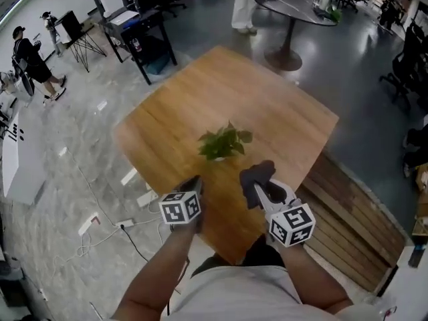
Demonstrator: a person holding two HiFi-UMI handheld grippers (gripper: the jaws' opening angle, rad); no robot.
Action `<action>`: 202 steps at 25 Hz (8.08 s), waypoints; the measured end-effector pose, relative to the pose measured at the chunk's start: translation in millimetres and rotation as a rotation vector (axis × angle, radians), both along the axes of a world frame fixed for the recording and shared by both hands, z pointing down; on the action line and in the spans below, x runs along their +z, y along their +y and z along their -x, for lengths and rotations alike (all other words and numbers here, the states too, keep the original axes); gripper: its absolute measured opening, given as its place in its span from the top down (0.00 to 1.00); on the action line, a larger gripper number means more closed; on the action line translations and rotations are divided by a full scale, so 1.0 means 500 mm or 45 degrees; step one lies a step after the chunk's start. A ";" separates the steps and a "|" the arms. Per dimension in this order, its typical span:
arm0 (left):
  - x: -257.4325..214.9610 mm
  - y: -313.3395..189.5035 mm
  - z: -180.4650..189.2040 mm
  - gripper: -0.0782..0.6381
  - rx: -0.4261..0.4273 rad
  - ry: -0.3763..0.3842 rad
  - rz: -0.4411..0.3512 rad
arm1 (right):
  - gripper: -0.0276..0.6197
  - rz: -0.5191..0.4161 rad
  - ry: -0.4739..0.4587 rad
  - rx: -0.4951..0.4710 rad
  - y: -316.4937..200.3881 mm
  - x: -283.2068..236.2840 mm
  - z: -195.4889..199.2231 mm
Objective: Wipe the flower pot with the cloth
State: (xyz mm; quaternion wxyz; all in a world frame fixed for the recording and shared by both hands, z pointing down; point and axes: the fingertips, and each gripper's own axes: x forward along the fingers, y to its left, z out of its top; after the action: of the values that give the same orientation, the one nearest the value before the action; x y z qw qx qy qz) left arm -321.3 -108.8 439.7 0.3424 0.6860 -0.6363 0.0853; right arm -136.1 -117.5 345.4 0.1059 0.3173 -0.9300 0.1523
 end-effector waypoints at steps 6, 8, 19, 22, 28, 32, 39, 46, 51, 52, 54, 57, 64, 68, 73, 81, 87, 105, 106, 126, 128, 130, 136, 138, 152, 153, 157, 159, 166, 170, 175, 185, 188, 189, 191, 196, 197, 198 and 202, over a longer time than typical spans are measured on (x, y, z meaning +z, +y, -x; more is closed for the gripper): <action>0.140 -0.151 0.020 0.82 0.019 0.020 0.195 | 0.86 0.128 0.030 0.008 -0.104 0.109 0.009; 0.183 -0.186 0.020 0.82 0.019 0.038 0.254 | 0.86 0.171 0.036 0.002 -0.132 0.145 0.004; 0.326 -0.335 0.058 0.75 0.019 0.031 0.483 | 0.86 0.312 0.002 0.010 -0.249 0.282 -0.018; 0.345 -0.355 0.061 0.74 0.028 0.030 0.509 | 0.86 0.337 -0.003 0.011 -0.261 0.304 -0.020; 0.323 -0.382 0.078 0.73 0.094 -0.124 0.521 | 0.86 0.362 -0.016 0.010 -0.274 0.326 -0.012; 0.342 -0.385 0.098 0.72 0.111 -0.193 0.565 | 0.85 0.365 -0.021 0.010 -0.284 0.329 -0.008; 0.385 -0.404 0.087 0.71 0.161 -0.135 0.632 | 0.86 0.387 -0.028 0.016 -0.288 0.347 -0.010; 0.394 -0.387 0.059 0.85 0.140 0.042 0.614 | 0.86 0.434 -0.048 0.013 -0.289 0.374 -0.009; 0.409 -0.310 0.020 0.86 0.052 0.267 0.641 | 0.86 0.517 -0.074 0.034 -0.287 0.418 -0.010; 0.411 -0.293 0.011 0.86 0.046 0.291 0.644 | 0.86 0.533 -0.073 0.033 -0.284 0.431 -0.006; 0.414 -0.262 -0.004 0.86 0.036 0.325 0.647 | 0.86 0.572 -0.084 0.027 -0.275 0.456 0.010; 0.419 -0.221 -0.029 0.86 0.023 0.361 0.649 | 0.86 0.645 -0.153 0.009 -0.263 0.472 0.056; 0.430 -0.153 -0.067 0.86 0.092 0.332 0.665 | 0.86 0.662 -0.187 -0.042 -0.216 0.485 0.111; 0.423 -0.155 -0.063 0.86 0.160 0.223 0.611 | 0.86 0.792 -0.143 0.046 -0.211 0.602 0.078; 0.407 -0.170 -0.078 0.86 0.345 -0.020 0.534 | 0.86 0.797 -0.188 0.012 -0.216 0.570 0.071; 0.385 -0.164 -0.123 0.86 0.559 -0.260 0.473 | 0.86 0.769 -0.212 -0.019 -0.206 0.545 0.050; 0.384 -0.177 -0.146 0.86 0.665 -0.423 0.410 | 0.86 0.861 -0.153 0.037 -0.209 0.651 0.029; 0.375 -0.175 -0.193 0.86 0.803 -0.655 0.318 | 0.86 0.873 -0.195 -0.041 -0.200 0.645 0.023; 0.377 -0.174 -0.190 0.86 0.790 -0.649 0.328 | 0.86 0.863 -0.211 -0.054 -0.199 0.623 0.020; 0.397 -0.145 -0.148 0.86 0.388 -0.322 0.454 | 0.86 0.947 -0.413 -0.033 -0.163 0.550 0.001; 0.394 -0.139 -0.146 0.86 0.326 -0.252 0.467 | 0.86 0.937 -0.437 -0.035 -0.156 0.515 -0.005; 0.390 -0.133 -0.140 0.86 0.264 -0.189 0.473 | 0.86 0.940 -0.440 -0.025 -0.149 0.514 -0.001; 0.411 -0.145 -0.098 0.86 0.093 -0.046 0.463 | 0.86 1.023 -0.422 0.079 -0.175 0.649 0.025; 0.418 -0.143 -0.092 0.86 0.058 -0.010 0.475 | 0.86 1.014 -0.400 0.077 -0.180 0.652 0.029; 0.429 -0.128 -0.089 0.86 -0.168 0.365 0.525 | 0.86 0.963 -0.438 0.117 -0.192 0.620 0.038; 0.429 -0.132 -0.088 0.86 -0.170 0.370 0.522 | 0.86 0.974 -0.429 0.131 -0.199 0.636 0.036; 0.436 -0.131 -0.088 0.86 -0.203 0.398 0.521 | 0.86 0.949 -0.425 0.106 -0.192 0.602 0.041; 0.439 -0.125 -0.089 0.86 -0.231 0.424 0.528 | 0.86 0.932 -0.462 0.064 -0.171 0.548 0.052; 0.433 -0.111 -0.091 0.86 -0.290 0.486 0.540 | 0.86 0.901 -0.433 0.067 -0.149 0.531 0.060; 0.441 -0.125 -0.087 0.86 -0.304 0.525 0.517 | 0.86 0.931 -0.359 0.156 -0.189 0.637 0.027; 0.449 -0.115 -0.086 0.86 -0.363 0.560 0.523 | 0.86 0.933 -0.435 0.098 -0.162 0.565 0.053; 0.446 -0.112 -0.087 0.86 -0.429 0.626 0.511 | 0.86 0.946 -0.409 0.119 -0.154 0.594 0.048; 0.443 -0.121 -0.084 0.86 -0.340 0.531 0.486 | 0.86 1.020 -0.386 0.169 -0.164 0.656 0.024; 0.442 -0.124 -0.086 0.86 -0.300 0.488 0.480 | 0.86 1.022 -0.391 0.162 -0.167 0.653 0.024; 0.439 -0.125 -0.094 0.86 -0.221 0.406 0.477 | 0.86 0.995 -0.419 0.117 -0.170 0.612 0.031; 0.420 -0.112 -0.107 0.86 -0.072 0.227 0.466 | 0.86 0.942 -0.534 -0.004 -0.161 0.471 0.054; 0.415 -0.113 -0.105 0.86 -0.041 0.184 0.451 | 0.86 0.937 -0.529 -0.012 -0.159 0.469 0.053; 0.410 -0.115 -0.104 0.86 -0.003 0.141 0.433 | 0.86 0.942 -0.519 -0.008 -0.158 0.482 0.049; 0.397 -0.139 -0.120 0.86 0.190 -0.023 0.355 | 0.86 1.005 -0.424 0.063 -0.165 0.610 0.018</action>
State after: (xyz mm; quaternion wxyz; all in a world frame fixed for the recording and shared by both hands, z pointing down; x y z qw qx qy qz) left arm -261.4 -178.1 638.4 0.4214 0.6763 -0.5686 0.2041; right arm -145.0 -199.9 650.4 0.0639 0.2457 -0.7969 0.5481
